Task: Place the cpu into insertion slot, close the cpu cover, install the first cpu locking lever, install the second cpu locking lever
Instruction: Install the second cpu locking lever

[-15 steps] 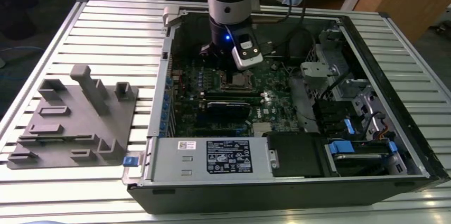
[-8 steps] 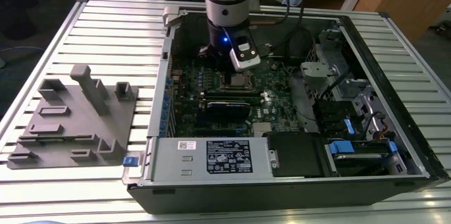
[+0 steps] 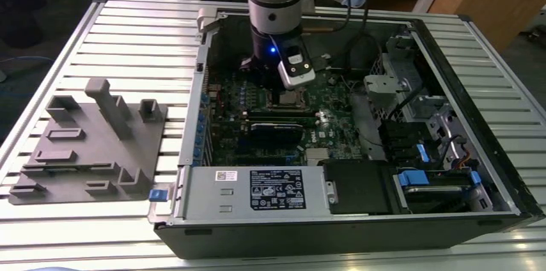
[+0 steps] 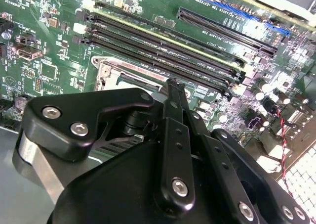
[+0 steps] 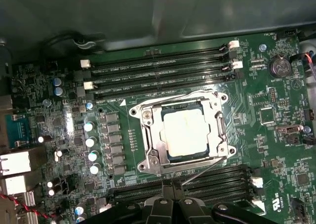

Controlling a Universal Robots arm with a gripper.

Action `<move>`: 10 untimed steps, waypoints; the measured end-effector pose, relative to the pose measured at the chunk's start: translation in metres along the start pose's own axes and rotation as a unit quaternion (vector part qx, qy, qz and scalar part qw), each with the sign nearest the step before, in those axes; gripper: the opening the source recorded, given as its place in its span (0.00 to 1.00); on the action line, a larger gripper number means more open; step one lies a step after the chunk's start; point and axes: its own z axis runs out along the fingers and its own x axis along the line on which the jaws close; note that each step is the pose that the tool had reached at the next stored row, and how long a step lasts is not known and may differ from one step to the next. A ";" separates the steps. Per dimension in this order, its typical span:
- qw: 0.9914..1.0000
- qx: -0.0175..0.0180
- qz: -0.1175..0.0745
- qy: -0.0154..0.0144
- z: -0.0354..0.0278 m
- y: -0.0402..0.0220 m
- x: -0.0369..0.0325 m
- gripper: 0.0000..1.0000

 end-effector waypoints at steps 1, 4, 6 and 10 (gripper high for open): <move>1.000 0.000 0.000 0.000 0.0000 -0.0003 0.0000 0.11; 1.000 0.000 0.000 0.000 0.0012 -0.0007 0.0006 0.11; 1.000 0.000 0.000 0.000 0.0031 -0.0011 0.0014 0.11; 1.000 0.000 0.000 0.000 0.0072 -0.0022 0.0024 0.11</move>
